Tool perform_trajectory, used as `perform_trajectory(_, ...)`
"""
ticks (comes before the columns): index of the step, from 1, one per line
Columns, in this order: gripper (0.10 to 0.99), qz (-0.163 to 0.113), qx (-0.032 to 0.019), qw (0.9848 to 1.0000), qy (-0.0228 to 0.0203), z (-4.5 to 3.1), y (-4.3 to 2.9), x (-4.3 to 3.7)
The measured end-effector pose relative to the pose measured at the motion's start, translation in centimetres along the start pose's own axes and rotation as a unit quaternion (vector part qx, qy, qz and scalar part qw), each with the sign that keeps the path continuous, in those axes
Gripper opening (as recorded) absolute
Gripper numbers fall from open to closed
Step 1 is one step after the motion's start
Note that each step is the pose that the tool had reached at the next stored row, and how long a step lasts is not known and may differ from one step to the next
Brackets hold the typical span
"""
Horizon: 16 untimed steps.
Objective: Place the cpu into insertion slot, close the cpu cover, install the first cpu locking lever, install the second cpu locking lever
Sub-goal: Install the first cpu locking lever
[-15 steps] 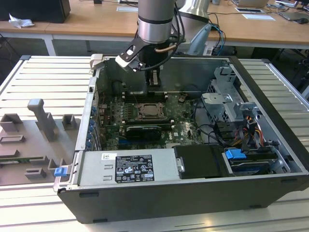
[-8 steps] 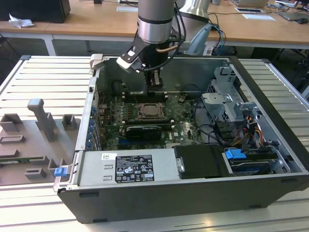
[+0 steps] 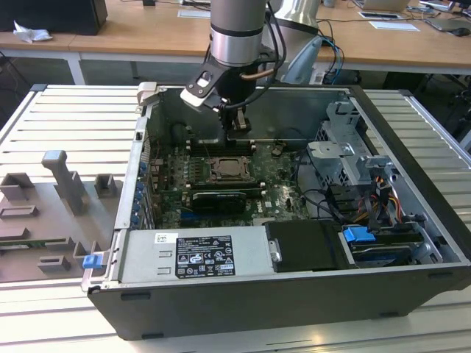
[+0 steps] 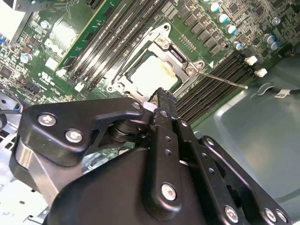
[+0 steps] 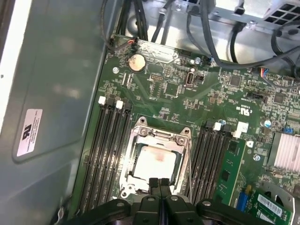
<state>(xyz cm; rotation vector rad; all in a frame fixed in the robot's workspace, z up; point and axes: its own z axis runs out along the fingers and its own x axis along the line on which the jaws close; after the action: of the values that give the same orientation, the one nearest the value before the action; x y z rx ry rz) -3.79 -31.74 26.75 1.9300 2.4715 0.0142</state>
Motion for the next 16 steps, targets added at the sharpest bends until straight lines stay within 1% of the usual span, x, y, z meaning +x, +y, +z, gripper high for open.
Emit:
perform_trajectory(4,0.106,-0.015,0.0000,0.9999,0.0002,0.00,0.00,0.00)
perform_trajectory(16,0.106,-0.036,0.0000,0.9994,0.0004,0.00,0.00,0.00)
